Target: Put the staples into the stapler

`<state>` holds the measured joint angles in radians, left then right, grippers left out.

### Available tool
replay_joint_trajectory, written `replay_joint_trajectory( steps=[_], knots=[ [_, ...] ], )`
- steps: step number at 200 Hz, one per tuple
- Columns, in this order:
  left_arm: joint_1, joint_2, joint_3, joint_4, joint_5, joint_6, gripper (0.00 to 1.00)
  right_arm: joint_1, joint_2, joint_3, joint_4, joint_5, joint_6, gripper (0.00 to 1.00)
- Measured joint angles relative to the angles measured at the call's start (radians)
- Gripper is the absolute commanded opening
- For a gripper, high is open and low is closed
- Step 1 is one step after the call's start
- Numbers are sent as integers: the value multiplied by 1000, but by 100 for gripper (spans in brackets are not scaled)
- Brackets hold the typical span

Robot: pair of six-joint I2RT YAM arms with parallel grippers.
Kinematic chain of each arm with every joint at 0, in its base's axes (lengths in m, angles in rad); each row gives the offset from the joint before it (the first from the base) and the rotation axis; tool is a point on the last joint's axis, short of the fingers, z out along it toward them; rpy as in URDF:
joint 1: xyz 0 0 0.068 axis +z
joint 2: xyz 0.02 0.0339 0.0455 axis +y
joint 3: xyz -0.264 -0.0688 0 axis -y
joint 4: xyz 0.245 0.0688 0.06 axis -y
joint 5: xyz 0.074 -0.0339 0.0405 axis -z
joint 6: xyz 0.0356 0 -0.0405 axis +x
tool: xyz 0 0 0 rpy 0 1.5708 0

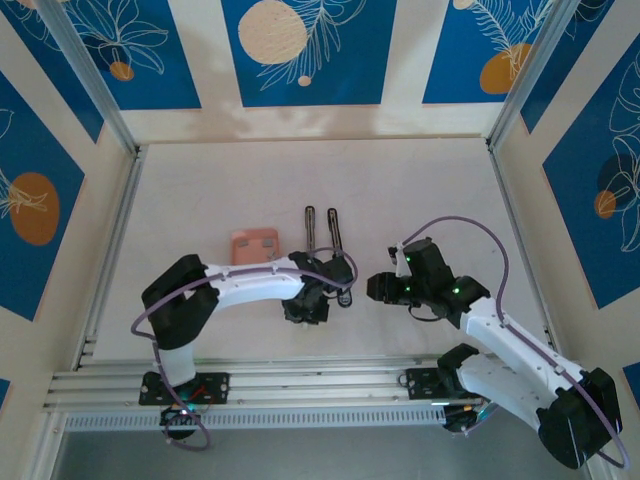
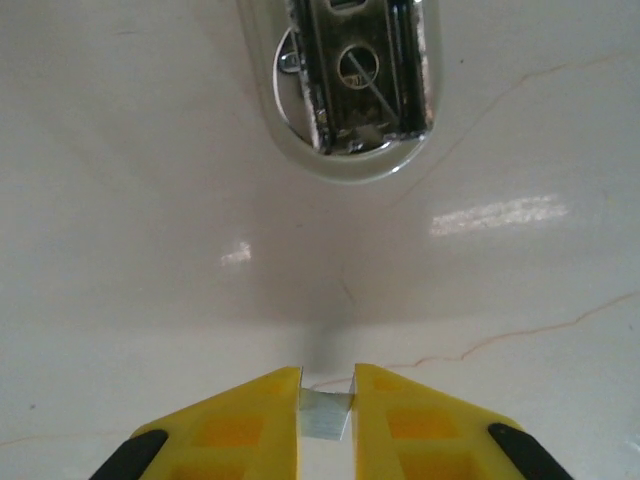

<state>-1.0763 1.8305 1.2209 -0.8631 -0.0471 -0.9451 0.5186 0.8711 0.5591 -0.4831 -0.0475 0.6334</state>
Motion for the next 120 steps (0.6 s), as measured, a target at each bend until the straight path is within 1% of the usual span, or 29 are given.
replay_joint_trajectory(
  steps=[48,88,120],
  knots=[
    [-2,34,0,23,10,-15,20,-8,-6,-1,-3,-25,-3,36],
    [-2,51,2,25,13,-18,32,-11,-6,-1,-4,-36,-8,37],
    [-2,48,4,6,-11,-17,41,-10,-6,0,-4,-40,-13,37]
  ],
)
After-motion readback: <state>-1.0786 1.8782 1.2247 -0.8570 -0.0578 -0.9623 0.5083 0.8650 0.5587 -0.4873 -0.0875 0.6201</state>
